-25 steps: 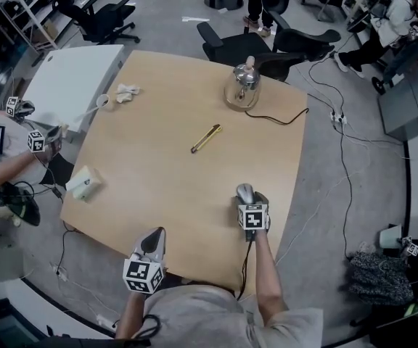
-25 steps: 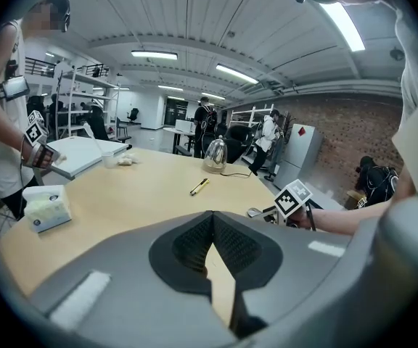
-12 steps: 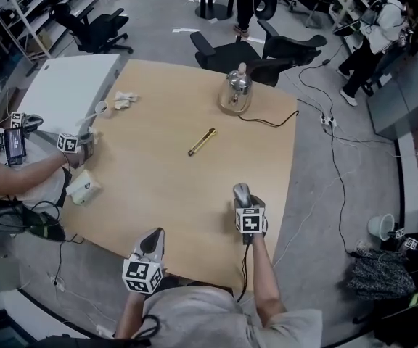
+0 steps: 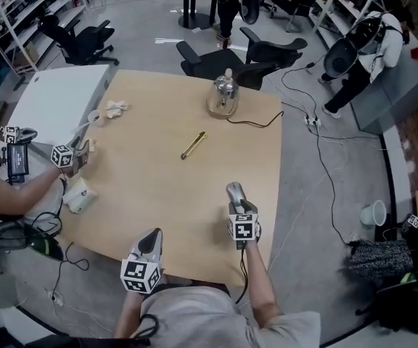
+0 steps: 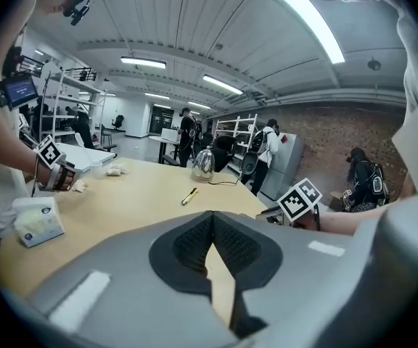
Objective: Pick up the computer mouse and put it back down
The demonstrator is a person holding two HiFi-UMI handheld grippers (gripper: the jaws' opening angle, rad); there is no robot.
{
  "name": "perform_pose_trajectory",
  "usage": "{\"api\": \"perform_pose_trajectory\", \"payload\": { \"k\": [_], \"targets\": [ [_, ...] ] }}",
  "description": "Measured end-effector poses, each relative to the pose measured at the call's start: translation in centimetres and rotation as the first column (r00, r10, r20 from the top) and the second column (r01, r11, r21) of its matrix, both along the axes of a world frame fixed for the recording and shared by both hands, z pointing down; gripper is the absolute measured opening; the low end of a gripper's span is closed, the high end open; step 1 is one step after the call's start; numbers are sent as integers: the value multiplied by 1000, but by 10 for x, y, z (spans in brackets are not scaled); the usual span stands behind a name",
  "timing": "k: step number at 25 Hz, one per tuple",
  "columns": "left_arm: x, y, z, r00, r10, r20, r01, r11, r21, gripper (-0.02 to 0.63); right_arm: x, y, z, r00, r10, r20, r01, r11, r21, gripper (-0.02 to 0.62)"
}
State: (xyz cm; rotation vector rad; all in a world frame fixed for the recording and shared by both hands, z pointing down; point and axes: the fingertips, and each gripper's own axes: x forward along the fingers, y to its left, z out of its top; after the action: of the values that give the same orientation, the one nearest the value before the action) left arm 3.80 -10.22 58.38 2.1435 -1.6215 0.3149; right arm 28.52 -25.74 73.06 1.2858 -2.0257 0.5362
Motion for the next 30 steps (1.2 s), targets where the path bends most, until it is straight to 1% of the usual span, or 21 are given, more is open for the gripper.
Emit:
{"api": "perform_pose_trajectory", "payload": {
  "k": [5, 14, 22, 30],
  "targets": [
    [-4, 3, 0, 1000, 27, -7, -27, 1000, 16, 20, -2, 14, -15, 1000, 30, -2, -30, 999, 35, 132],
    [-12, 16, -4, 998, 67, -21, -66, 997, 46, 20, -15, 48, -58, 997, 69, 38, -73, 989, 131, 81],
    [-21, 30, -17, 994, 106, -30, -103, 991, 85, 20, -36, 82, -104, 993, 82, 86, -99, 972, 214, 52],
    [-32, 37, -20, 989, 141, -37, -135, 983, 127, 20, -52, 116, -134, 986, 102, 129, -134, 952, 275, 37]
  ]
}}
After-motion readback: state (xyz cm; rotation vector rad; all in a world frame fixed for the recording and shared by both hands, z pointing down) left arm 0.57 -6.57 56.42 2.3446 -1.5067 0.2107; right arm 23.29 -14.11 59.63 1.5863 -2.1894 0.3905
